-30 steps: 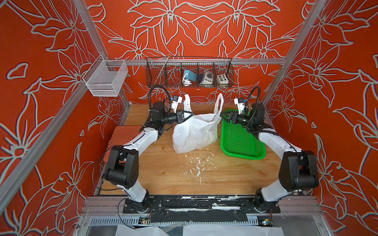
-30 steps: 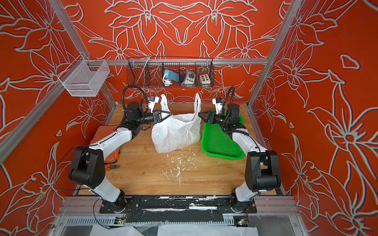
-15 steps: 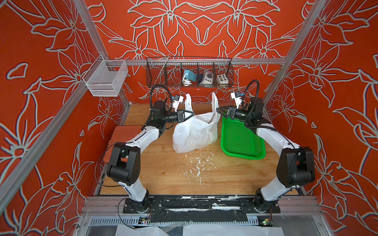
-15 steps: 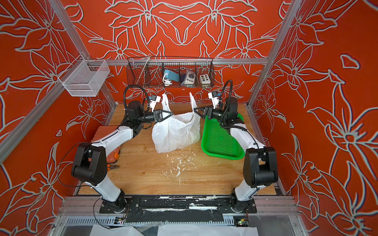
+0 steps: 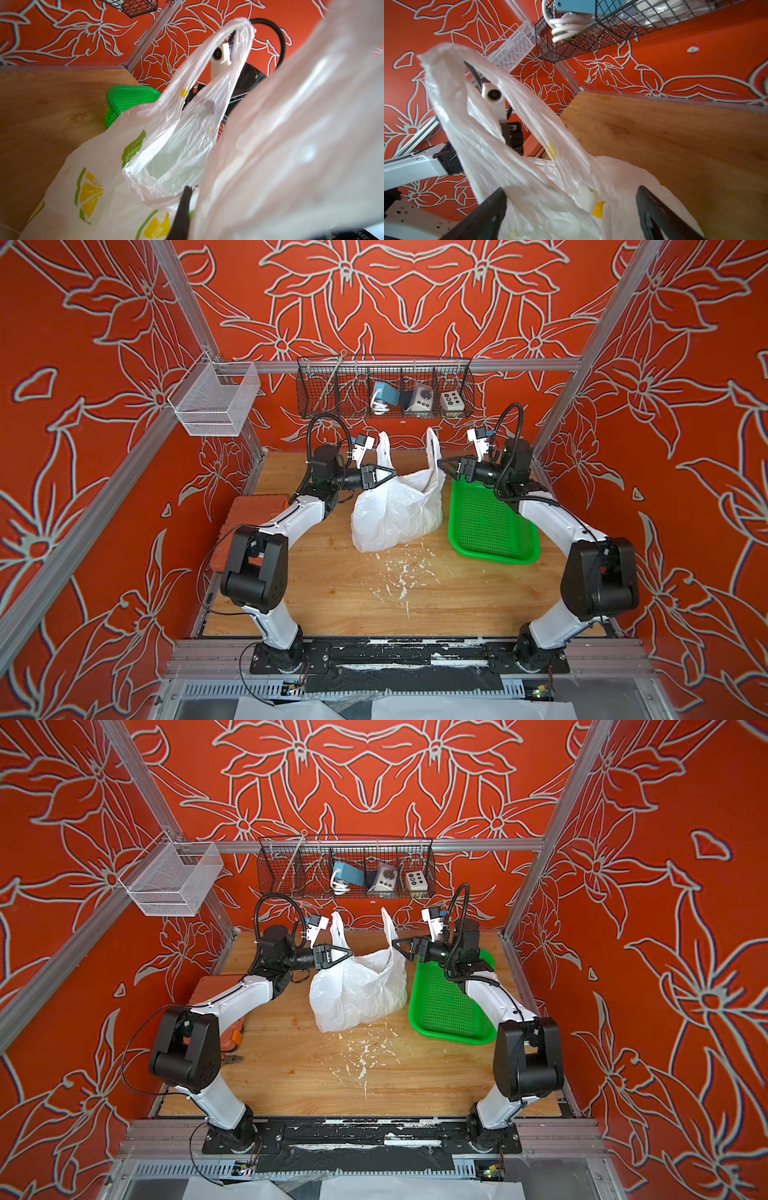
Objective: Place the pears into plastic bags & tie knots
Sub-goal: Tie the plastic bag at the center of the board.
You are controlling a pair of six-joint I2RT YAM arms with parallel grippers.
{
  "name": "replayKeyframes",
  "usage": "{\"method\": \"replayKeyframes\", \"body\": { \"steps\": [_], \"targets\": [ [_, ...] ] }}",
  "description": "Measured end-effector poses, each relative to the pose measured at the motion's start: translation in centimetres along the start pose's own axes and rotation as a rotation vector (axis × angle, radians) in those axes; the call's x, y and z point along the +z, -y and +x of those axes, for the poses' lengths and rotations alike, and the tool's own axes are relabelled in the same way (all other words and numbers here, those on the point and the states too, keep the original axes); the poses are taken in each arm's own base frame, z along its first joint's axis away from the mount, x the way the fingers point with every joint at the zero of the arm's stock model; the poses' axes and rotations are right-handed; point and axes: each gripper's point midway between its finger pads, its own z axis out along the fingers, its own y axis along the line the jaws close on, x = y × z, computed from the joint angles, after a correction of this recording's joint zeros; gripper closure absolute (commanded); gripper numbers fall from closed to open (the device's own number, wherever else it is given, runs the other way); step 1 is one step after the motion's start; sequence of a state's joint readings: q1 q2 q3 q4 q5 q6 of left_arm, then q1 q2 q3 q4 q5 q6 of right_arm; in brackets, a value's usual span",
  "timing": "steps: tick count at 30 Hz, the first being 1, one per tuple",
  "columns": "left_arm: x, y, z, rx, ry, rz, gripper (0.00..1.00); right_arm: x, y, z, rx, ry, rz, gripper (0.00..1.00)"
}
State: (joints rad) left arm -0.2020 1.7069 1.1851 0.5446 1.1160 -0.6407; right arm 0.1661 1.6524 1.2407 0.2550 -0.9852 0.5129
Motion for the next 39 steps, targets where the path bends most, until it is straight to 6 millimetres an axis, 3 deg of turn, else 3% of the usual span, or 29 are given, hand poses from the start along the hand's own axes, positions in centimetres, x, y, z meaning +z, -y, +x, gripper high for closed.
{"method": "replayKeyframes", "body": {
  "steps": [4, 8, 12, 16, 18, 25, 28, 32, 35, 36, 37, 38, 39],
  "targets": [
    [0.2, -0.2, -0.1, -0.007, -0.001, 0.007, 1.00, 2.3, 1.1, -0.3, 0.005, -0.024, -0.023, 0.03],
    [0.3, -0.3, -0.3, -0.010, -0.001, 0.010, 1.00, 4.9, -0.6, 0.5, 0.007, -0.079, -0.102, 0.14],
    [0.3, -0.4, -0.4, -0.017, -0.002, 0.011, 1.00, 6.0, -2.8, 2.0, 0.012, -0.131, -0.174, 0.46],
    [0.4, -0.5, -0.3, -0.023, -0.003, 0.011, 1.00, 5.9, -3.4, 2.5, 0.034, -0.156, -0.202, 0.87],
    [0.4, -0.5, -0.3, -0.023, -0.004, 0.012, 1.00, 5.8, -3.5, 2.5, 0.048, -0.162, -0.212, 1.00],
    [0.4, -0.6, -0.2, -0.023, -0.006, 0.007, 1.00, 4.6, -3.1, 2.9, 0.079, -0.170, -0.111, 1.00],
    [0.4, -0.7, -0.3, -0.020, -0.005, -0.002, 1.00, 2.5, -3.4, 2.3, 0.054, -0.140, 0.047, 1.00],
    [0.4, -0.7, -0.4, -0.023, -0.007, -0.005, 1.00, -1.3, -5.6, 0.6, -0.037, -0.065, 0.217, 1.00],
    [0.5, -0.5, -0.8, -0.018, -0.010, -0.001, 1.00, -3.0, -7.4, 0.1, -0.104, -0.037, 0.289, 1.00],
    [0.5, -0.4, -1.0, -0.012, -0.012, 0.000, 1.00, -3.2, -7.9, 0.2, -0.118, -0.039, 0.297, 0.83],
    [0.6, -0.3, -1.3, -0.004, -0.013, 0.002, 1.00, -3.4, -8.3, 0.5, -0.131, -0.044, 0.304, 0.59],
    [0.6, -0.2, -1.5, 0.003, -0.014, 0.004, 1.00, -3.4, -8.5, 0.9, -0.143, -0.054, 0.303, 0.44],
    [0.7, -0.2, -1.6, 0.006, -0.016, 0.004, 1.00, -3.3, -8.5, 1.4, -0.148, -0.065, 0.299, 0.36]
  ]
}}
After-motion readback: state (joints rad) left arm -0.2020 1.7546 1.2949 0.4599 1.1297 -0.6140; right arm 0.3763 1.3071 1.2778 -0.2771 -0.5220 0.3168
